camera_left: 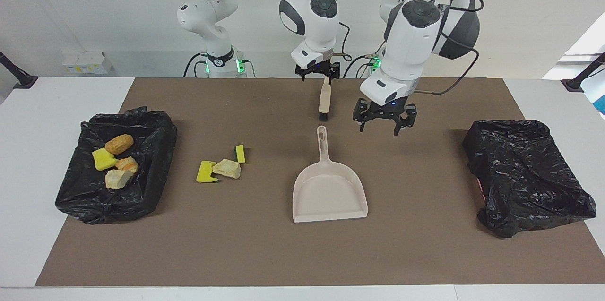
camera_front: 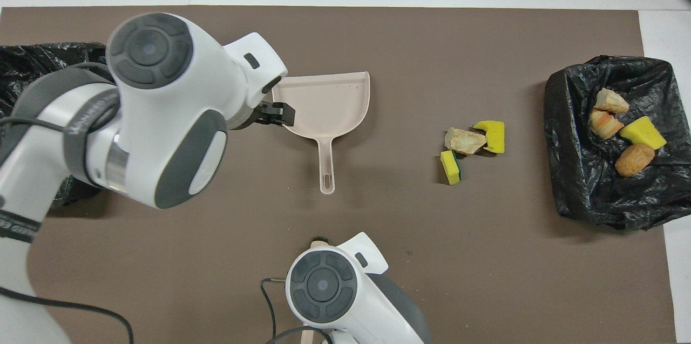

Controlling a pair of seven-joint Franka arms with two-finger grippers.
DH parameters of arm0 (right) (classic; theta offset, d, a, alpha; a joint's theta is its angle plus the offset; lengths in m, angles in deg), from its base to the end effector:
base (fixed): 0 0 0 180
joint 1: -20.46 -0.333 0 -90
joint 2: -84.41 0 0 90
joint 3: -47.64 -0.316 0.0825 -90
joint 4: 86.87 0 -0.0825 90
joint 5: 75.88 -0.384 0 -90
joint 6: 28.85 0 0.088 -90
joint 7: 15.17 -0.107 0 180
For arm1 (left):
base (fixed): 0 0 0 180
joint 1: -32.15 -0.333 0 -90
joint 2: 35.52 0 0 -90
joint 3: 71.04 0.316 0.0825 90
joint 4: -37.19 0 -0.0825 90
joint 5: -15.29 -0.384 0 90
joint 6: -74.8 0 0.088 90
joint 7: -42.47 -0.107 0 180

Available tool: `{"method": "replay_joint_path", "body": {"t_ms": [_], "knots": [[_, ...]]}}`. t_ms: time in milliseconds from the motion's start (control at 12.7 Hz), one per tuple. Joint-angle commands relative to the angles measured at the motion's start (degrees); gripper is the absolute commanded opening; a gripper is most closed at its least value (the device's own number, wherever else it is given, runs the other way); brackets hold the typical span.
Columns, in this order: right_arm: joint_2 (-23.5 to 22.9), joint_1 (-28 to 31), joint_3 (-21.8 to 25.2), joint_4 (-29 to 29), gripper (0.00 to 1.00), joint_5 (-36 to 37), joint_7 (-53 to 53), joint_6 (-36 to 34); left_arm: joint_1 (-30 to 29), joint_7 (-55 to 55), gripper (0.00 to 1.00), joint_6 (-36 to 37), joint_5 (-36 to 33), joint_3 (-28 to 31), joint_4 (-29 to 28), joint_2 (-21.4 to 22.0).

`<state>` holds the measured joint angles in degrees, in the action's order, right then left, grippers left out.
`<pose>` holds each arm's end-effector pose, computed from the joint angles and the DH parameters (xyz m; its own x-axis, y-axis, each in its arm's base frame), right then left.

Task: Sweep and dump trash in bin
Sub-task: 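Reach the left gripper to the dustpan rim and grasp it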

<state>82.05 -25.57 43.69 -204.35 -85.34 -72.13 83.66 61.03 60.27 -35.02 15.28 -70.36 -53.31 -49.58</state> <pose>0.3416 0.4231 0.4093 0.9619 -0.1929 -0.1939 -0.1905 -0.9812 0.0315 0.5696 -0.3062 0.5043 0.9798 -0.1793 0.0882 -0.1821 -0.9830 0.0251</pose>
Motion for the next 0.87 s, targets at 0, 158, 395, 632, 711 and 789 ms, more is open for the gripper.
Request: {"method": "replay_joint_path", "body": {"t_ms": [0, 158, 395, 632, 711, 789], "knots": [[1.0, -4.3, 0.3, -6.1, 1.00, -1.3, -5.5, 7.0, 4.5, 7.0, 1.00, -5.9, -0.3, 0.9, -3.5, -2.4], [0.6, -7.2, 0.3, -8.5, 1.00, -1.3, -8.8, 11.0, 5.6, 9.3, 1.00, -11.3, -0.3, 0.8, -6.6, -3.2], [0.2, -8.9, 0.2, -9.8, 1.00, -1.3, -11.8, 11.7, 7.8, 13.1, 1.00, -15.0, -0.3, 0.8, -11.0, -3.3], [-0.6, -10.6, 0.2, -10.0, 1.00, -1.3, -12.0, 12.1, 8.7, 16.5, 1.00, -17.5, -0.3, 0.7, -13.2, -3.1], [-1.0, -10.7, 0.2, -10.3, 1.00, -1.4, -11.9, 13.6, 9.1, 16.6, 1.00, -18.2, -0.3, 0.7, -13.6, -3.3], [-1.0, -10.7, 0.2, -10.9, 1.00, -1.4, -12.3, 15.4, 10.0, 16.9, 1.00, -18.5, -0.3, 0.7, -13.7, -4.6]]}}
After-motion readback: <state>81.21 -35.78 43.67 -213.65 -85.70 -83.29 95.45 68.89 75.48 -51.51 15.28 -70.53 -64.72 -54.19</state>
